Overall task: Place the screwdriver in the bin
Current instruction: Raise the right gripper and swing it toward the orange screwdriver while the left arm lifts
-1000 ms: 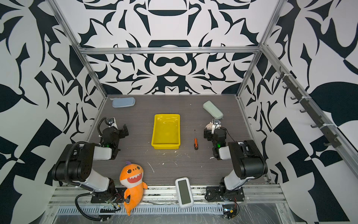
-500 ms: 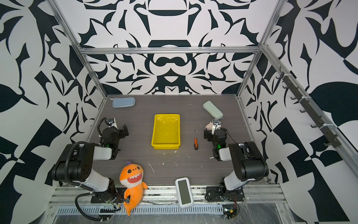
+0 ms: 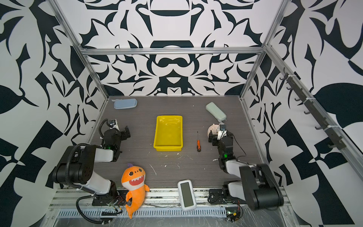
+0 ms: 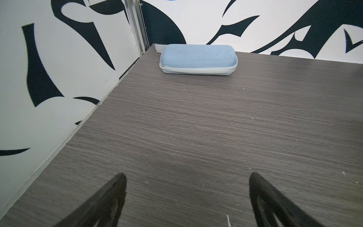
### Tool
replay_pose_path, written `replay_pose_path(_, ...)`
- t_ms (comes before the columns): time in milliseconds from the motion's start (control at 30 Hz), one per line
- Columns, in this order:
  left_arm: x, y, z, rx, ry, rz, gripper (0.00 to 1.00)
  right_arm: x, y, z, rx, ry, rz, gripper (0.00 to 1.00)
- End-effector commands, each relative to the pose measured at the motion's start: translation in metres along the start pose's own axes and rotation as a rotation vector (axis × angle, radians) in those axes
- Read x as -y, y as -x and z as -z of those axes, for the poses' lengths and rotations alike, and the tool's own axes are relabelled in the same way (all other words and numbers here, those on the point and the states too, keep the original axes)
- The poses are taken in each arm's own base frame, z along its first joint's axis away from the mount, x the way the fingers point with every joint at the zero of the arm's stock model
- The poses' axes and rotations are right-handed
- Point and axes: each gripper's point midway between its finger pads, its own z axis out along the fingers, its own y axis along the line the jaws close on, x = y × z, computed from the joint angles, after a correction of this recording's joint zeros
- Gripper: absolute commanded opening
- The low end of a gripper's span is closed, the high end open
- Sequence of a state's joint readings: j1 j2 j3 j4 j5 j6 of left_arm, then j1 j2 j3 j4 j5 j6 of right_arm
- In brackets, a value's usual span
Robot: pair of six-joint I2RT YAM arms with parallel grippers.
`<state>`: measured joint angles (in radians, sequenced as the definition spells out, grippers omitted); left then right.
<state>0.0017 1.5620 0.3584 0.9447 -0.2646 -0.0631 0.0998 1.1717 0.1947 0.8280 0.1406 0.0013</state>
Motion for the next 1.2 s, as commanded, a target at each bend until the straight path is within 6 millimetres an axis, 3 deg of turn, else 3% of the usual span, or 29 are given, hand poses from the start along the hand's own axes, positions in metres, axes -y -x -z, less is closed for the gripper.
replay_pose_path(0,0.001,0.004,0.003,0.019,-0.008,0.016,1.00,0.015,0.018,0.007,-0.076,-0.083,-0.033,1.00)
replay_pose_path(100,0.006,0.010,0.010,0.044,-0.047,0.006,1.00,0.013,0.039,0.007,-0.100,-0.074,-0.013,1.00)
replay_pose_path(233,0.018,0.037,0.029,-0.003,-0.053,-0.017,1.00,0.005,0.057,0.018,-0.203,-0.020,-0.017,1.00)
replay_pose_path(300,0.034,0.075,0.053,-0.033,-0.069,0.010,1.00,0.011,0.064,0.028,-0.262,-0.049,-0.011,1.00)
replay_pose_path(367,0.065,0.109,0.078,0.028,-0.168,0.027,1.00,0.028,0.071,0.041,-0.307,-0.150,-0.049,1.00)
replay_pose_path(467,0.102,0.141,0.109,0.039,-0.400,0.269,1.00,0.047,0.077,0.055,-0.323,-0.271,-0.146,1.00)
replay_pose_path(567,0.127,0.160,0.114,0.059,-0.559,0.418,1.00,0.043,0.093,0.058,-0.299,-0.242,-0.170,1.00)
replay_pose_path(633,0.130,0.156,0.100,0.003,-0.540,0.521,1.00,0.043,0.098,0.065,-0.311,-0.245,-0.208,1.00)
replay_pose_path(667,0.126,0.142,0.087,-0.064,-0.473,0.582,0.99,0.044,0.097,0.070,-0.321,-0.261,-0.247,1.00)
replay_pose_path(733,0.096,0.105,0.061,-0.215,-0.239,0.762,1.00,0.043,0.090,0.080,-0.351,-0.267,-0.322,1.00)
replay_pose_path(767,0.083,0.096,0.052,-0.290,-0.220,0.862,1.00,0.044,0.086,0.087,-0.355,-0.278,-0.372,1.00)
replay_pose_path(867,0.074,0.105,0.039,-0.279,-0.404,1.102,1.00,0.043,0.080,0.101,-0.297,-0.269,-0.496,1.00)
replay_pose_path(933,0.068,0.114,0.041,-0.189,-0.435,1.111,1.00,0.035,0.082,0.106,-0.235,-0.199,-0.536,1.00)
replay_pose_path(1000,0.063,0.108,0.040,-0.206,-0.350,1.047,0.99,0.030,0.087,0.111,-0.188,-0.145,-0.529,1.00)
replay_pose_path(1167,0.057,0.092,0.040,-0.228,-0.256,0.954,1.00,0.050,0.081,0.123,-0.236,-0.267,-0.482,1.00)
